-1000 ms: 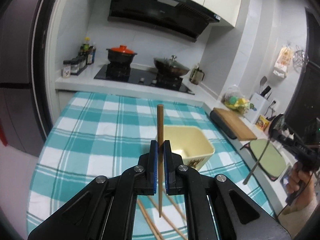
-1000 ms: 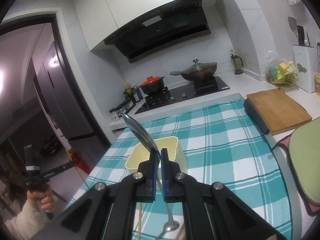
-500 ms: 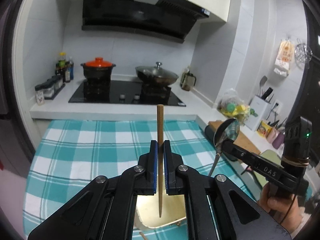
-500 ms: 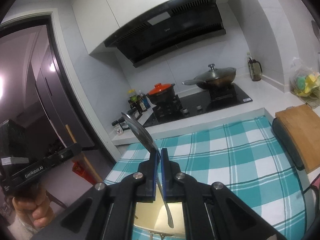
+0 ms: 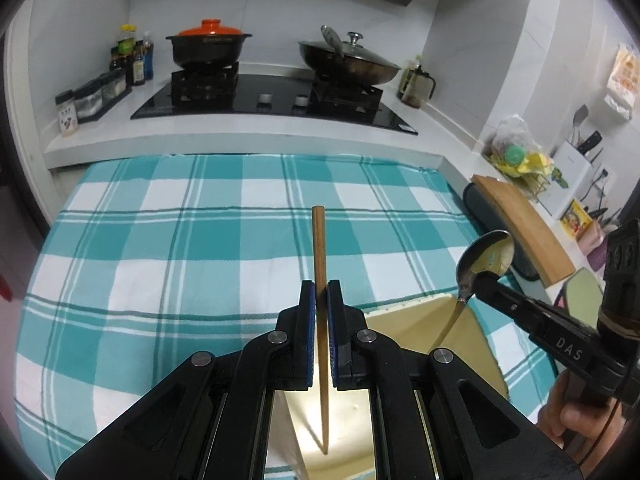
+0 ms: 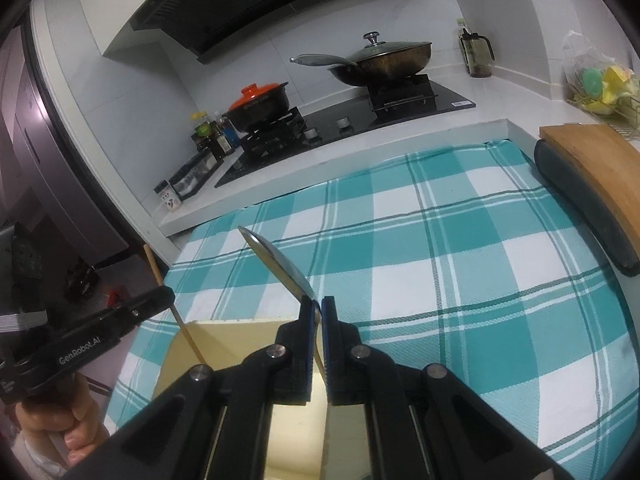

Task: Organize utensils
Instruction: 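Carry the spoon into the cream holder and open the right tool while the left tool carries the chopstick over, then open the left tool to drop the chopstick into the holder, then move both tools back down over the remaining chopsticks on the cloth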

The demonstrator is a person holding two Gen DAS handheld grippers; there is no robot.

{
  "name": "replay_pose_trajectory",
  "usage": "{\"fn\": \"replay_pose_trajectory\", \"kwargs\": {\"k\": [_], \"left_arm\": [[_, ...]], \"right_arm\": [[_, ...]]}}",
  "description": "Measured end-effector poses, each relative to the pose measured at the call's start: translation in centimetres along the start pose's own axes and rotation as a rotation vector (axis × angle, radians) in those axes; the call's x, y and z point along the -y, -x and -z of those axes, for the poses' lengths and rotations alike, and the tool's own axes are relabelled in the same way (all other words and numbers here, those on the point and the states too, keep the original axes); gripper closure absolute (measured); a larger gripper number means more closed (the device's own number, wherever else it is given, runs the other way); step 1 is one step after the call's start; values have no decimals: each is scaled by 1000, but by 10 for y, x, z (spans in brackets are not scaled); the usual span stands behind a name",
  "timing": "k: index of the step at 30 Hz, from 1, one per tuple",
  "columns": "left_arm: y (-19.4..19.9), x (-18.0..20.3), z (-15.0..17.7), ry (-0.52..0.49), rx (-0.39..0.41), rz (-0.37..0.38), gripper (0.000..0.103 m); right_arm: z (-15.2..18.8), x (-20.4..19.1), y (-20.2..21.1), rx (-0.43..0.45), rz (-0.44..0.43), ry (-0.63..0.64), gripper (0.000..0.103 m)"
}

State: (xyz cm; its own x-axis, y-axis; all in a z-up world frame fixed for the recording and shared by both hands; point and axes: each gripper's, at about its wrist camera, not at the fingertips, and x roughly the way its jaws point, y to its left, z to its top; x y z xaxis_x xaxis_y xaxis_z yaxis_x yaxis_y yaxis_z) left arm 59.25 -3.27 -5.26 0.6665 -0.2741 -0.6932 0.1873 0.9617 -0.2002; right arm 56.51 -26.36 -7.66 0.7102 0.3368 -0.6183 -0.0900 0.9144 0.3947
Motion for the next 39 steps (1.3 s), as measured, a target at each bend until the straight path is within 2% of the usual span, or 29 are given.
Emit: {"fn": "replay_pose_trajectory", "kwargs": {"k": [1,2,3,4,5,6,7,8,10,12,14,17,21,22,24,27,29,30,32,35,37,39], "left_arm": [[-4,-1,0,-1,-19,-15,98],[-7,-3,1,3,-36,-29,91],[-8,-5,2,10,-50,-37,76],[-4,-7,3,20,-54,-48,68],[2,-12,4,29,-48,-54,58],[13,-15,5,36,-38,-52,54],[28,-19,8,35,-27,-42,54],[46,-22,11,25,-19,-39,51],[83,-29,24,-7,-1,-63,38],[122,-37,46,-38,19,-80,18],[152,-47,75,-58,22,-95,8],[192,-59,137,-74,-6,-107,8],[213,-64,225,-27,-46,-172,6],[213,-62,246,-6,-64,-178,6],[211,-54,280,40,-95,-168,6],[206,-34,317,94,-111,-137,6],[203,-23,328,85,-122,-153,6],[200,-18,329,66,-137,-159,6],[203,-14,327,26,-134,-160,6],[217,-14,308,-6,-78,-185,6],[222,-18,292,-2,-49,-171,6],[220,-21,282,10,-39,-162,4]], "right_arm": [[1,1,-2,-5,5,-2,99],[1,3,-4,-15,6,-9,96],[1,5,-4,-18,12,-22,96],[0,7,-4,-25,21,-33,93],[-2,9,-2,-29,21,-43,82],[-3,10,2,-33,21,-51,75],[-4,11,10,-28,27,-55,62],[-5,10,21,-18,32,-50,60],[-6,8,47,-19,42,-9,60],[0,3,79,-27,82,53,59],[16,-3,116,-30,94,131,51],[56,-9,169,-20,130,242,44],[132,-14,222,15,188,325,29],[154,-15,229,13,199,324,26],[196,-15,235,-6,214,297,25],[255,-11,235,-38,189,201,25],[284,-10,229,-60,204,170,25],[294,-10,224,-90,227,169,25],[309,-8,217,-156,213,173,26],[316,-2,224,-139,243,180,26],[315,0,230,-112,274,191,26],[311,3,232,-103,269,187,26]]}}
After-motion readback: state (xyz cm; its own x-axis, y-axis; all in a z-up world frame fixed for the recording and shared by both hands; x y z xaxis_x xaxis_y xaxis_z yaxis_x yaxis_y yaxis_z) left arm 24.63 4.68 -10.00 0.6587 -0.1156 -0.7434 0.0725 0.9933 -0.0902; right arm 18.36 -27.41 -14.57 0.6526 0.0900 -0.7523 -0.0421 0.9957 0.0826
